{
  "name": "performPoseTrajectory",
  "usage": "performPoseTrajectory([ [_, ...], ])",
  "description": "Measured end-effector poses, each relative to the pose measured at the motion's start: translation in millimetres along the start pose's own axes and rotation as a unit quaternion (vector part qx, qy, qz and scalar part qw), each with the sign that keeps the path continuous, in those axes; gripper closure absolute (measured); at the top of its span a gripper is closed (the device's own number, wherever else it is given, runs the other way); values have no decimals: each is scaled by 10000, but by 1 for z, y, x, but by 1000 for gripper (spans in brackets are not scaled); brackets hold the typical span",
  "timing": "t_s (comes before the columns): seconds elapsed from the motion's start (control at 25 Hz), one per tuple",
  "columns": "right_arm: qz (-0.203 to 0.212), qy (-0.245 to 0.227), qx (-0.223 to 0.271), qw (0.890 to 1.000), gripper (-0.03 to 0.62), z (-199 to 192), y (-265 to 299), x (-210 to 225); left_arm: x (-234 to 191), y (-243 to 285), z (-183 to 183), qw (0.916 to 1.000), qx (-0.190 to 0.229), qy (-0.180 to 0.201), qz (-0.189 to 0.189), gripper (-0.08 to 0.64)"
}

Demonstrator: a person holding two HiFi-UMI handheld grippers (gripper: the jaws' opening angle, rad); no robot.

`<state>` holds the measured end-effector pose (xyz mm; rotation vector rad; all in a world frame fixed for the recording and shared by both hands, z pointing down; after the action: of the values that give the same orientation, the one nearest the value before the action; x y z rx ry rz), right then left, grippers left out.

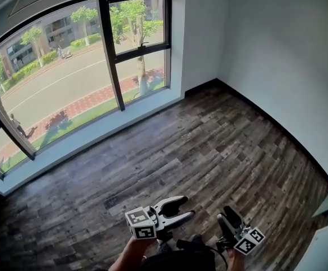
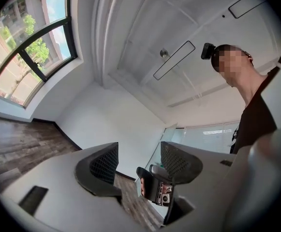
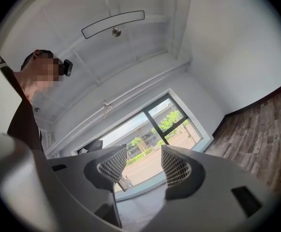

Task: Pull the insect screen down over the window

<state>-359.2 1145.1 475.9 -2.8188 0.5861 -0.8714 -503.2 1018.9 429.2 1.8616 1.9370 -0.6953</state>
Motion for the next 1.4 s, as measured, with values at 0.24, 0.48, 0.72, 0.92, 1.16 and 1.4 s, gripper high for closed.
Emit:
performPoseTrajectory([
  [0.24,799,251,-286,9961,385,47,56,111,-61,62,30,9954,505,295,761,281],
  [0.48,1490,204,-575,9870,385,124,112,206,-98,152,84,9862,942,449,1282,281],
  [0.72,1809,242,-946,9786,385,157,148,283,-142,212,101,9813,908,233,1679,281],
  [0.92,1726,578,-771,9803,385,166,164,334,-183,262,119,9814,728,240,1759,281],
  [1.16,1494,483,-675,9853,385,192,184,405,-245,343,138,9879,627,78,1415,281],
  [1.4,919,186,-675,9933,385,236,218,481,-330,437,169,9956,471,-422,690,282],
])
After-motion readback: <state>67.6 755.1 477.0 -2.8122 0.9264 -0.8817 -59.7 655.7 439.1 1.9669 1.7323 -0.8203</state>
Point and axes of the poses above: the fingertips, and each gripper's own axes: y forward along the fingers, x to its right, z out of its top, the point moved 4 cm from there along -y, backward along the fingers, and after that the axes turned 13 degrees about z, right-handed, at the moved point
